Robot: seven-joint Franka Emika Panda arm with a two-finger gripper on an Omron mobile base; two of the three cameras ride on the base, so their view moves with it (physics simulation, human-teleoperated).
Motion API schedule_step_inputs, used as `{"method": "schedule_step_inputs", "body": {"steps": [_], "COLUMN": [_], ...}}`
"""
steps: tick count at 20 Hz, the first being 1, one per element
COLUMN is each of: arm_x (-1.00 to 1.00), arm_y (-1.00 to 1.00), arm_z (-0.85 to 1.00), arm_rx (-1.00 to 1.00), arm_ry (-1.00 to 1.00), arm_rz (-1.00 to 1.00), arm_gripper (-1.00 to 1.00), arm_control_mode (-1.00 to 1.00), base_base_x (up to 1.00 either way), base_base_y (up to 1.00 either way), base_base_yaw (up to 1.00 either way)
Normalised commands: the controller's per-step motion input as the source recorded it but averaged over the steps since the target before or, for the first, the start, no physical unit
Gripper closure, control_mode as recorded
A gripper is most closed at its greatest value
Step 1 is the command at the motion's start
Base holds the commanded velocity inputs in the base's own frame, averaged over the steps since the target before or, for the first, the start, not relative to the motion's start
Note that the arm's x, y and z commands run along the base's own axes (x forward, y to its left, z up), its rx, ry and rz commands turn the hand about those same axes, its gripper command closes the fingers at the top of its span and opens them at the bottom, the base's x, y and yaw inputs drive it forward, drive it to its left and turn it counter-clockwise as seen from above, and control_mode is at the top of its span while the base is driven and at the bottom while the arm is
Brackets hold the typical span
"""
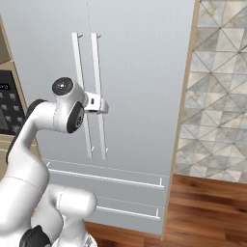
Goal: There is a bowl on the dining counter. Grab a lemon wedge from the fridge and place it in the bowl. Then get the liquor bottle and glass cup from the cabinet and place them next to the bowl.
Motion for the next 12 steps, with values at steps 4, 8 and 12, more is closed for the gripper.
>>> {"method": "schedule_step_inputs", "body": {"steps": [4,8,12], "arm_x": [0.62,0.48,0.43], "arm_y": [0.00,-0.02,-0.03], "arm_z": [0.00,-0.05,-0.02], "arm_rx": [0.00,0.01,0.00], "arm_ry": [-0.13,-0.06,-0.06], "arm_rz": [0.00,0.00,0.00], "arm_gripper": [-1.00,-1.00,-1.00], "arm_control_mode": [-1.00,-1.00,-1.00], "base_base_x": [0.00,0.00,0.00], "base_base_y": [0.00,0.00,0.00], "base_base_yaw": [0.00,0.00,0.00]}}
